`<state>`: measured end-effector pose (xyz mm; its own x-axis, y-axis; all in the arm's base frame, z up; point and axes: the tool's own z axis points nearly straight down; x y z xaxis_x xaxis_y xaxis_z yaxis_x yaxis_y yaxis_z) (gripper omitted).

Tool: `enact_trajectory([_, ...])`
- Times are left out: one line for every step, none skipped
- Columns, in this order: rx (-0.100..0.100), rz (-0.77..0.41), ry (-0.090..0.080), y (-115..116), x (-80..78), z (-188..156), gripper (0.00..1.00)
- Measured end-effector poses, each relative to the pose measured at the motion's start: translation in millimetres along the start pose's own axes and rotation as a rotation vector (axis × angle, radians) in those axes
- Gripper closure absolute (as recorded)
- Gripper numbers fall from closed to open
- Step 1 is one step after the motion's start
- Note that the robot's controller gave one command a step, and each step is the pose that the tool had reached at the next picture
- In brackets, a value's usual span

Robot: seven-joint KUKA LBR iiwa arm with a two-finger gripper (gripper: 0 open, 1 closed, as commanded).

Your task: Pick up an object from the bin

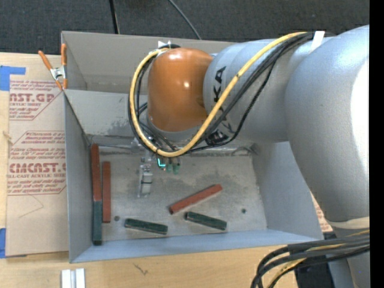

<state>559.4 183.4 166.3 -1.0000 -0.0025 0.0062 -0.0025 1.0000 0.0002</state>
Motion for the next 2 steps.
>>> enact_trajectory([-0.001,0.002,-0.007,-0.6,-2.1,-4.2,0.00])
enact_trajectory([-0.002,0.008,-0.010,-3.0,54.1,38.0,0.00])
